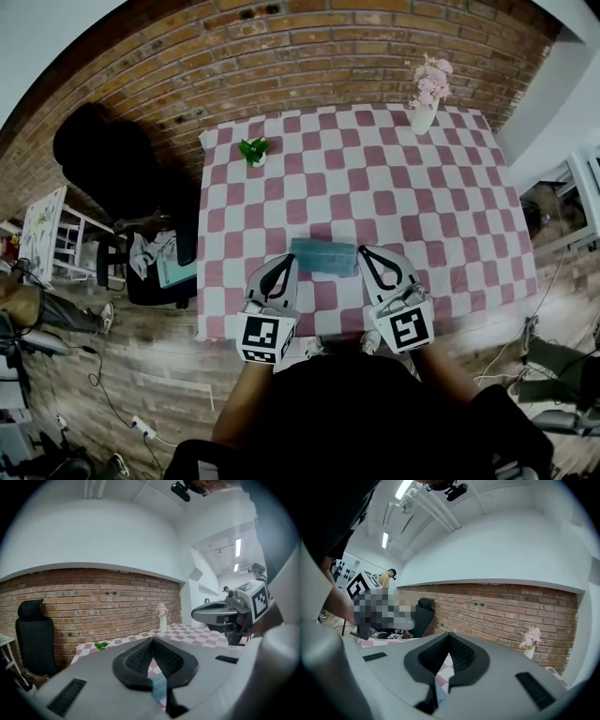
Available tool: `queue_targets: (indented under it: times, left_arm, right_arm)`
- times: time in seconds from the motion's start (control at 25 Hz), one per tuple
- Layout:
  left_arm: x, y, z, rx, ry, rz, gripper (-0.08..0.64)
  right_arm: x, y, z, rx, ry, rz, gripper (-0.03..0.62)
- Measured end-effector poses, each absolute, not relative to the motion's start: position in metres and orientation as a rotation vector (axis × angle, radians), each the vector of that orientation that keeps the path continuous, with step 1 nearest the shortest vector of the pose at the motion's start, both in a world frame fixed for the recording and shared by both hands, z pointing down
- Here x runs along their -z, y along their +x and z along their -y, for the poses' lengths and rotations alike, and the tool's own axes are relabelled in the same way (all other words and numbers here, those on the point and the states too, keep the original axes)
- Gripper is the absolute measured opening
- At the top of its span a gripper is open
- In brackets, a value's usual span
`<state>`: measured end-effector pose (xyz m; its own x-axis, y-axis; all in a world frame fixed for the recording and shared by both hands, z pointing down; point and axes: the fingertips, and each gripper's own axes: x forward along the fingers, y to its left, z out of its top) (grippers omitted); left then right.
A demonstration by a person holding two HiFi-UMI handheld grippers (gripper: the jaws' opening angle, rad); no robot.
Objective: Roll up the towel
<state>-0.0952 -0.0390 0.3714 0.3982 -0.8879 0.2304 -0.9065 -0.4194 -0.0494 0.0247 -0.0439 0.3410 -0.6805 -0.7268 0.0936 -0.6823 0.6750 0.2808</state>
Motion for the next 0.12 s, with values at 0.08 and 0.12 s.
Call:
queue_targets:
  times: [0.08, 0.12]
  left_arm:
    - [-0.3696, -0.0932, 0.0377, -0.344, 2.560, 1.646, -0.003]
    - [-0.3688, -0.0921, 0.0369, -0.348, 2.563, 1.646, -0.003]
  right_arm:
    - [-0.3377, 0.0264, 0.0429, 0.334, 1.147, 2.693, -0.002]
    - [-0.3361, 0.0273, 0.0424, 0.335, 1.148, 2.695, -0.003]
